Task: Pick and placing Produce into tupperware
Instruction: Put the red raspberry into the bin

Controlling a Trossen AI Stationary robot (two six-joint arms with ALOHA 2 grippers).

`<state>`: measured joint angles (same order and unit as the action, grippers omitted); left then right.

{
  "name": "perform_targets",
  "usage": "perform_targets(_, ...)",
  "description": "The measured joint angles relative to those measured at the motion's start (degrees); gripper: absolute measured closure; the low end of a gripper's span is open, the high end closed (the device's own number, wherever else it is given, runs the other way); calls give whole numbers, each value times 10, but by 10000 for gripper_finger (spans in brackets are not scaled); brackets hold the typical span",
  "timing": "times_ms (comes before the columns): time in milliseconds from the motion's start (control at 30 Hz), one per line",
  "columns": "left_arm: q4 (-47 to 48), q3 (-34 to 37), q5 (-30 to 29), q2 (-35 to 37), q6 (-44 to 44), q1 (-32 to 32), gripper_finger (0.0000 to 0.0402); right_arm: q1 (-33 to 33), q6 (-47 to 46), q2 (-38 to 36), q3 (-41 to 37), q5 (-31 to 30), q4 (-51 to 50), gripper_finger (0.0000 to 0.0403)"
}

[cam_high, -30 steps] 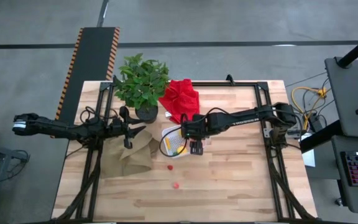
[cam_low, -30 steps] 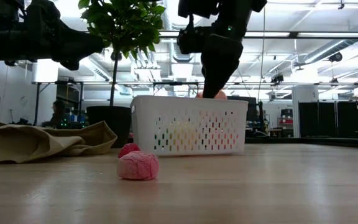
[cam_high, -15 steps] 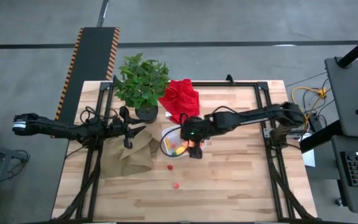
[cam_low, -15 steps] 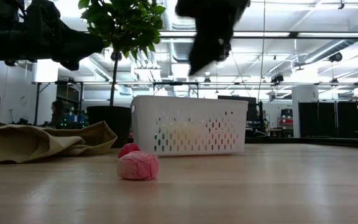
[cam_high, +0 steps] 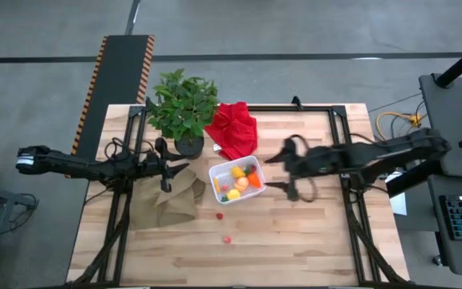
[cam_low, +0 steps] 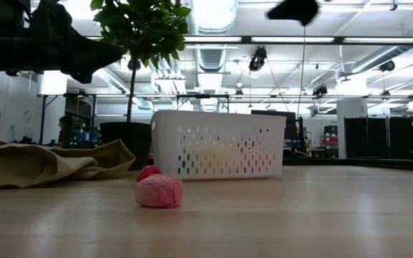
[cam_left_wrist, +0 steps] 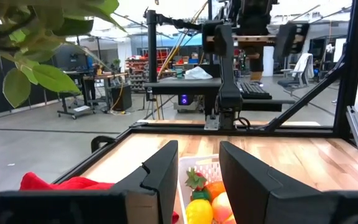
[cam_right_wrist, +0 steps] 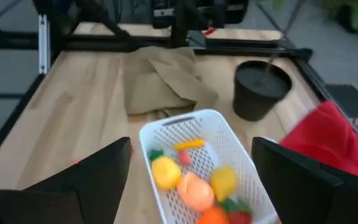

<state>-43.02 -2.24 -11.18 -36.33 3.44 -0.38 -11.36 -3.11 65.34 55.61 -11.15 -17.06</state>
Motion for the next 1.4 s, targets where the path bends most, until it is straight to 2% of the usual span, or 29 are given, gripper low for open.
perform_targets(167, 1, 0, 0, -12, 0, 0, 297, -23, -13, -140, -123, -14, 53, 78)
perform_targets(300, 0, 0, 0, -21, 0, 0, 297, -27, 15, -240, -217, -15, 113, 78)
perform_targets(400, 0, 0, 0, -24, 3, 0, 297, -26, 21, -306, -271, -15, 122, 78)
perform_targets(533, -2, 0, -1, -24, 5, 0, 297, -21, 21, -384, -316, -15, 128, 78)
perform_targets(700, -1, 0, -14, -21, 5, 0, 297, 20, 43, -443, -343, -31, 130, 87)
perform_targets(800, -3, 0, -19, -19, 5, 0, 297, 48, 56, -458, -356, -35, 133, 120)
perform_targets(900, -7, 0, -36, -16, 27, 0, 297, 79, 85, -456, -363, -36, 129, 172)
perform_targets(1167, -59, 0, -46, -9, 73, 0, 297, 109, 96, -485, -366, -5, 83, 371)
perform_targets(1400, -57, 0, -48, -10, 79, 0, 297, 109, 64, -558, -407, 8, 97, 394)
